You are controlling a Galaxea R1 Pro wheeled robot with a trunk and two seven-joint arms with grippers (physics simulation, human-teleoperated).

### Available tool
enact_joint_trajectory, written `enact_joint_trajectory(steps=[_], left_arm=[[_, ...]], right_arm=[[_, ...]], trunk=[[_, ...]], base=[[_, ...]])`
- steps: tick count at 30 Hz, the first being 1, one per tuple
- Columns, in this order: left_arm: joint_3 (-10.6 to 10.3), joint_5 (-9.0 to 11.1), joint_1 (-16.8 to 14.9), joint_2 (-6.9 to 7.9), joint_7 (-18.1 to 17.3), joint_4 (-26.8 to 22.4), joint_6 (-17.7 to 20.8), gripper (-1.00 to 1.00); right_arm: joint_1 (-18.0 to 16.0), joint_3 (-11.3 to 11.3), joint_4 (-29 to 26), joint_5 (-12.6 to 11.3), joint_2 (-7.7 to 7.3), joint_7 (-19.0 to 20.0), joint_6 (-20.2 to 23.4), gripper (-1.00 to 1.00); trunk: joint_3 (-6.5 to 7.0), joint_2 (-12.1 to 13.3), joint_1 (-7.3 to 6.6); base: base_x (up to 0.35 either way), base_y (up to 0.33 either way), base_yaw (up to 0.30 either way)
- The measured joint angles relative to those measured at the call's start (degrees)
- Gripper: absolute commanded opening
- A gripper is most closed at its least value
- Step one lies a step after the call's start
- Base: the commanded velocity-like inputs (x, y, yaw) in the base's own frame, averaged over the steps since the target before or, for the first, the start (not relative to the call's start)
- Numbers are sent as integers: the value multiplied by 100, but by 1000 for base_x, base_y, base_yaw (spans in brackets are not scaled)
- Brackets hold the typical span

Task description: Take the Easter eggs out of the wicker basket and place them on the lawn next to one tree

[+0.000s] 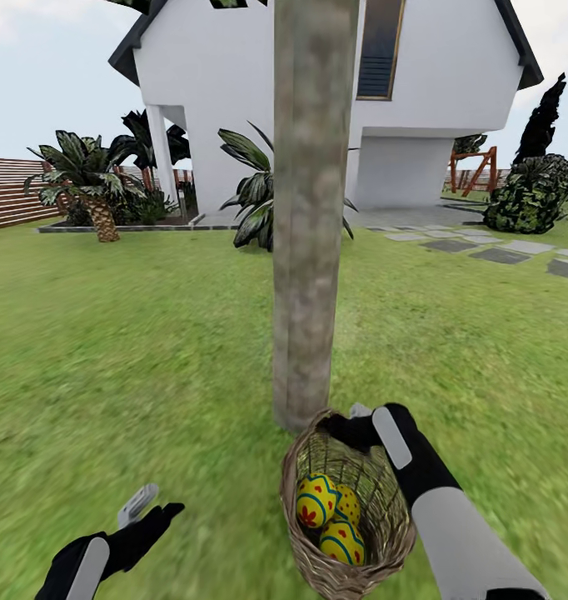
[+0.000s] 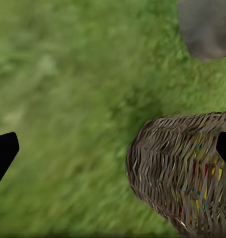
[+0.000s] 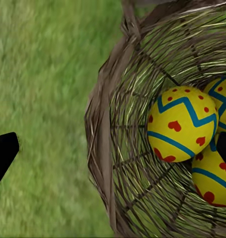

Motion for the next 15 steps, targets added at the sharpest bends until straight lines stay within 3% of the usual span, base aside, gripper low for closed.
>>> enact_joint_trajectory(steps=[10,15], left_arm=[[0,0,0,0,0,0,1,100],[-13,-184,94,35,-17,133,-161,100]], right_arm=[[-257,0,321,3,0,50,-322,100],[-95,-122,161,-9,5,-112,-158,100]], trunk=[[0,0,0],[-90,-199,109]], base=[[0,0,0],[0,0,0]])
